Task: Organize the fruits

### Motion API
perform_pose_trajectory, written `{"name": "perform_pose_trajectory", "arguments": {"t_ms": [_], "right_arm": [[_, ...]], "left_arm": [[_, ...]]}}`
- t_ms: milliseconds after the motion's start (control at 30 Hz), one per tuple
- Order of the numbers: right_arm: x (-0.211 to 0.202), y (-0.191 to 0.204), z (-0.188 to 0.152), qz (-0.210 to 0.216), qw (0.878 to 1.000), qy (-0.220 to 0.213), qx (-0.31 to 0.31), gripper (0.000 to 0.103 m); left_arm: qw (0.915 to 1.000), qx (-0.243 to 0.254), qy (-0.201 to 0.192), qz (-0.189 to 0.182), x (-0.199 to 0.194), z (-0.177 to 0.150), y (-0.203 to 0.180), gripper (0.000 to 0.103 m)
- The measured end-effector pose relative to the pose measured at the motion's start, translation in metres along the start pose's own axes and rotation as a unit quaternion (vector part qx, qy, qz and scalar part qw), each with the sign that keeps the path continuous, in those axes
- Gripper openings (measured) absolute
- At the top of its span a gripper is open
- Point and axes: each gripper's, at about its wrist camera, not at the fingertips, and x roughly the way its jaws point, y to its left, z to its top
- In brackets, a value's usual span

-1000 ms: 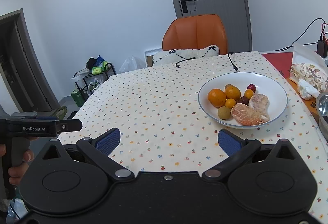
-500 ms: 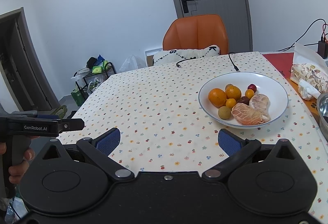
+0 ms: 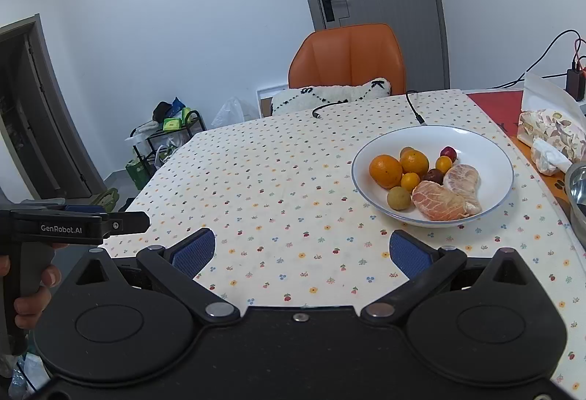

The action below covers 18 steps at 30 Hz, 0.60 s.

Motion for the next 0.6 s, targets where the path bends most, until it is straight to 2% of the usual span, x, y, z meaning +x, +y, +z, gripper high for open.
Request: {"name": "perform_pose_trajectory", "arguments": {"t_ms": [600], "right_arm": [[-0.0003,-0.0010,-0.0017,-0.001,1.000,-0.001,-0.001,0.103]], "left_arm": [[1.0000,0.001,-0.003,-0.002,-0.0017,-0.0002,-0.0017,0.103]]}}
